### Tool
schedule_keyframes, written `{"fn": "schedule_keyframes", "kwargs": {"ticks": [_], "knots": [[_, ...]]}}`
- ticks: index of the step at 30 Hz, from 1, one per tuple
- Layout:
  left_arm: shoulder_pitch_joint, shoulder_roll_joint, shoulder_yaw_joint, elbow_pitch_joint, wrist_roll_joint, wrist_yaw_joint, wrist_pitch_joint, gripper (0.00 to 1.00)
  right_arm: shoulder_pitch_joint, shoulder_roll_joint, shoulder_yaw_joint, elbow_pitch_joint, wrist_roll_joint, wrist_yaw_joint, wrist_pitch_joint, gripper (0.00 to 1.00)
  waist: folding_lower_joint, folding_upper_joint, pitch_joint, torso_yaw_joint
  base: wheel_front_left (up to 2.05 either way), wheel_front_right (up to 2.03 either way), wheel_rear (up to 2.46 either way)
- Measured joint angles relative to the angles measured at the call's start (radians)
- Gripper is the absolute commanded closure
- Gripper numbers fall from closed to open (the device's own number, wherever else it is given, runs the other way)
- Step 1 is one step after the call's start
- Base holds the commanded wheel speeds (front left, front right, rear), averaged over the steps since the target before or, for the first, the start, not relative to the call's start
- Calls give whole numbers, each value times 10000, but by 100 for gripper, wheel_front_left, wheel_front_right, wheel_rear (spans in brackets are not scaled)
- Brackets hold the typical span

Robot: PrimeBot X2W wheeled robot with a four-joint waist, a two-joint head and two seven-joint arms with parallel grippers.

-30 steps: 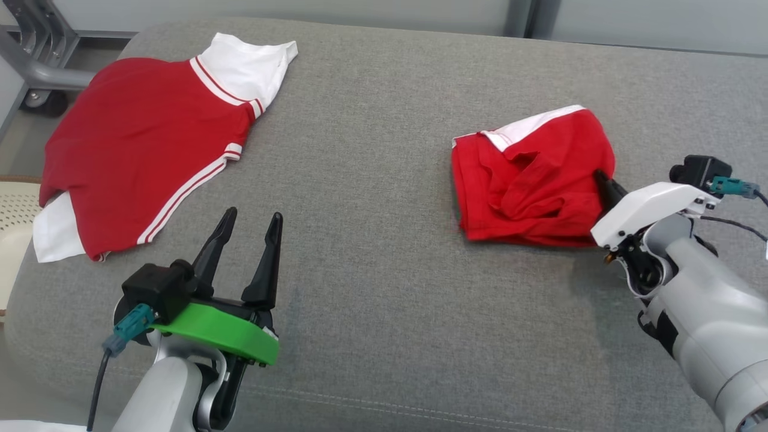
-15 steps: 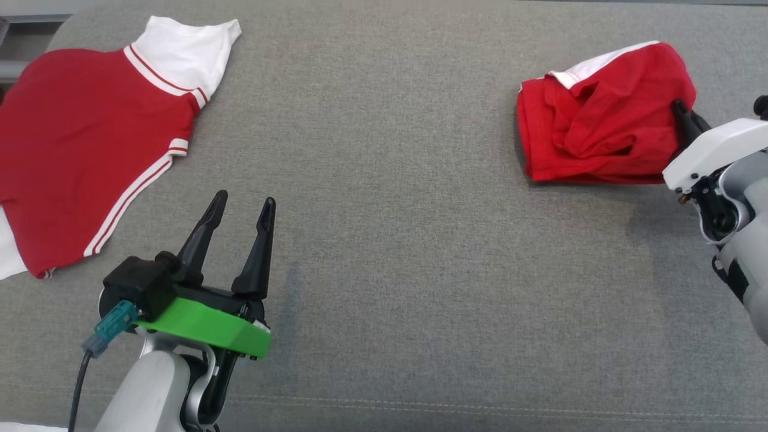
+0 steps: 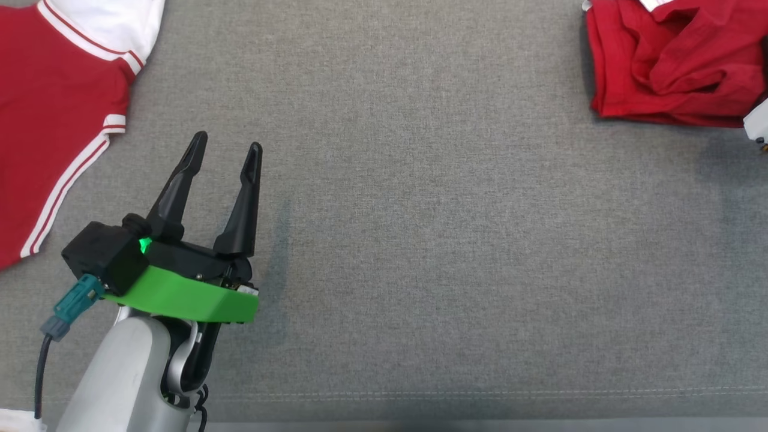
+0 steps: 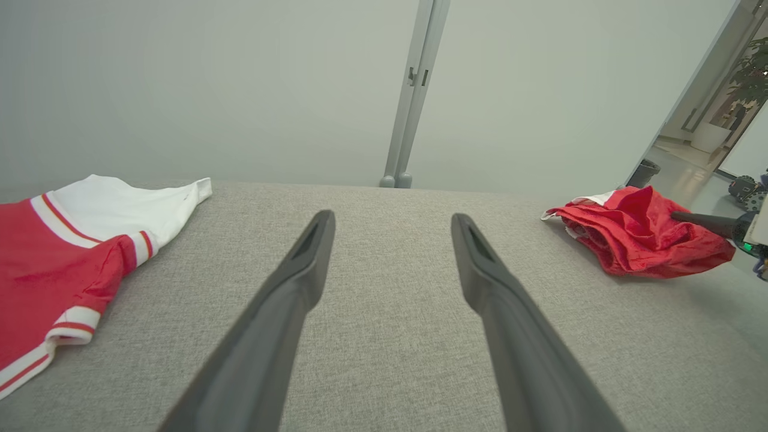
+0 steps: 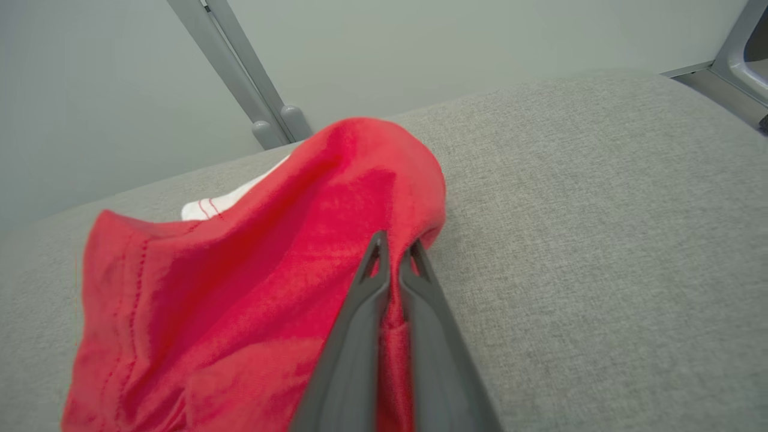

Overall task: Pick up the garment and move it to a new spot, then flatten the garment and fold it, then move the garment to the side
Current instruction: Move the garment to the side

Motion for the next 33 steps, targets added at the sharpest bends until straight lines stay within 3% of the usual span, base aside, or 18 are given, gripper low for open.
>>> {"fn": "schedule_keyframes", "kwargs": {"ticks": [18, 26, 27, 28, 29, 33], "knots": [[-529, 211, 196, -786, 255, -180, -13, 0, -424, -1444, -441, 180, -182, -13, -458, 100, 1, 0, 1220, -119, 0, 0, 0], [-536, 240, 255, -882, 295, -265, -42, 0, -424, -1488, -497, 322, -543, -562, -629, 100, 0, 0, 1305, -56, 0, 0, 0], [-536, 240, 253, -863, 295, -267, -42, 0, -419, -1476, -497, 353, -552, -644, -665, 73, 0, 0, 1291, -52, 0, 0, 0], [-536, 238, 253, -844, 297, -267, -44, 0, -416, -1463, -514, 370, -554, -713, -704, 23, 1, 1, 1269, -49, 0, 0, 0], [-536, 238, 255, -834, 299, -267, -44, 0, -414, -1452, -541, 374, -554, -732, -704, 0, 1, 0, 1242, -46, 0, 0, 0], [-536, 226, 257, -702, 307, -268, -44, 0, -398, -1442, -686, 384, -552, -920, -717, 0, 0, 0, 1110, -44, 0, 0, 0]]}}
